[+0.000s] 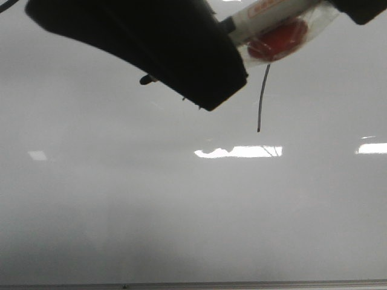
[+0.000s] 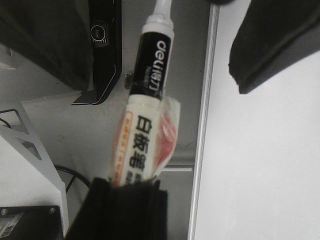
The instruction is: Write number 7 on whiteboard
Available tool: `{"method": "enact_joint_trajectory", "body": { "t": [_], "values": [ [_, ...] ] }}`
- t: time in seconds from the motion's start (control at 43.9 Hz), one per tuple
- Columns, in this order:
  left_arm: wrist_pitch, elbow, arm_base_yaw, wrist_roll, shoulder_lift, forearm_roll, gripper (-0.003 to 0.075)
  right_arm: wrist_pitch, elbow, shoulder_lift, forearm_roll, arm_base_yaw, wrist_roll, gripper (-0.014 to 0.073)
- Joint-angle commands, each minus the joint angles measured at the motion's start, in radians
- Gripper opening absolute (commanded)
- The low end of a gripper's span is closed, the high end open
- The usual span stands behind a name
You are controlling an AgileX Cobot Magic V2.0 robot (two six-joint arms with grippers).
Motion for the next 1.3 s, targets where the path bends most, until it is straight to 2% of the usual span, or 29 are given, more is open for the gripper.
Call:
{"method": "enact_joint_trajectory", "body": {
  "t": [0.0, 0.205, 0.296, 0.364, 0.478, 0.592, 0.638, 0.729, 0.82, 0.911, 1.002, 1.162, 1.276],
  "values": [
    [-0.025, -0.037, -0.007, 0.029, -0.026, -0.064, 0.0459, -0.05, -0.034, -0.016, 0.052, 0.001, -0.016, -0.006],
    [-0.026, -0.037, -0.007, 0.029, -0.026, -0.064, 0.023, -0.051, -0.034, -0.016, 0.052, 0.001, -0.016, -0.006],
    [-0.032, -0.037, -0.007, 0.029, -0.026, -0.064, 0.0158, -0.051, -0.034, -0.016, 0.052, 0.001, -0.016, -0.0049],
    [-0.032, -0.037, -0.007, 0.029, -0.026, -0.064, 0.0113, -0.05, -0.034, -0.016, 0.052, 0.001, -0.016, -0.0011],
    [-0.034, -0.037, -0.007, 0.027, -0.026, -0.064, 0.0059, -0.045, -0.034, -0.016, 0.052, 0.001, -0.016, 0.016],
    [-0.032, -0.037, 0.001, 0.017, -0.031, -0.041, 0.0041, -0.046, -0.034, -0.016, 0.05, 0.001, -0.015, 0.0368],
    [-0.032, -0.044, 0.009, -0.016, -0.039, -0.005, 0.0042, -0.045, -0.037, -0.016, 0.033, -0.005, -0.013, 0.042],
    [-0.026, -0.079, 0.046, -0.201, -0.062, 0.15, 0.0042, -0.049, -0.062, -0.048, -0.064, -0.044, 0.064, 0.0475],
    [-0.009, -0.11, 0.096, -0.464, -0.099, 0.359, 0.0042, -0.051, -0.096, -0.097, -0.186, -0.112, 0.231, 0.0474],
    [-0.009, -0.114, 0.167, -0.699, -0.141, 0.527, 0.0042, -0.05, -0.106, -0.136, -0.254, -0.174, 0.372, 0.0474],
    [0.028, -0.114, 0.247, -0.906, -0.174, 0.677, 0.0042, -0.023, -0.106, -0.159, -0.283, -0.226, 0.436, 0.0463],
    [0.025, -0.058, 0.418, -1.083, -0.202, 0.78, 0.0042, 0.021, -0.106, -0.162, -0.285, -0.271, 0.45, 0.0463],
    [-0.077, 0.032, 0.536, -1.169, -0.205, 0.78, 0.0042, 0.022, -0.106, -0.162, -0.285, -0.273, 0.45, 0.0463]
  ]
}}
